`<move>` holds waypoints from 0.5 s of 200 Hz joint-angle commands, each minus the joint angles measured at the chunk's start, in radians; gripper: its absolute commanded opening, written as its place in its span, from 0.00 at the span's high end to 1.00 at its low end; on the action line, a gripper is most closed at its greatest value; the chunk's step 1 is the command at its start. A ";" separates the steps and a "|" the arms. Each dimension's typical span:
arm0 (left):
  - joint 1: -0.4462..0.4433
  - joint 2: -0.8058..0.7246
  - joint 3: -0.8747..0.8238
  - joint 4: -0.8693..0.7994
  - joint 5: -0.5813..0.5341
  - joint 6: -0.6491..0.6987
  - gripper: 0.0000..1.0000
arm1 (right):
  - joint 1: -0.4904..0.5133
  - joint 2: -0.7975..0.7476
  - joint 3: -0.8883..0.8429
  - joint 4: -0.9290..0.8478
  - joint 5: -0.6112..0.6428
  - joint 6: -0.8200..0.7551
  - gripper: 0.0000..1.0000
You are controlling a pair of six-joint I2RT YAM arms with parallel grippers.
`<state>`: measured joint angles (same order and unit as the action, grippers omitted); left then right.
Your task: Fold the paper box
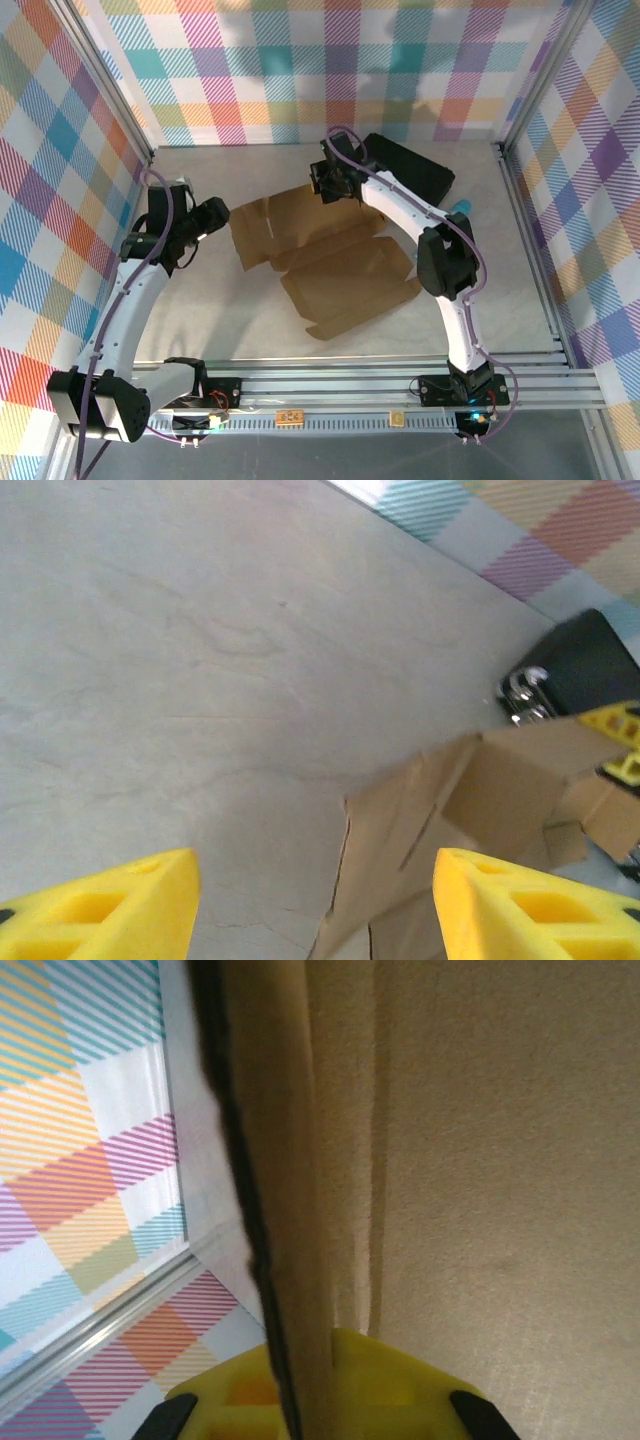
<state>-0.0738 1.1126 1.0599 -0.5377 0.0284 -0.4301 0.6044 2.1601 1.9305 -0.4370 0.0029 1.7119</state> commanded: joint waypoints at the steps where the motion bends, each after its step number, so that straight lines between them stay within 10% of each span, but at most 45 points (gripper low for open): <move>1: 0.039 -0.025 -0.005 -0.017 -0.079 -0.090 0.35 | 0.047 -0.106 -0.117 0.250 0.060 -0.037 1.00; 100: 0.069 0.047 0.041 0.018 -0.063 -0.185 0.36 | 0.120 -0.194 -0.503 1.034 0.215 -0.117 1.00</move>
<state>-0.0166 1.1568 1.0760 -0.5430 -0.0368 -0.5842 0.7315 2.0186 1.4715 0.3157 0.1986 1.6516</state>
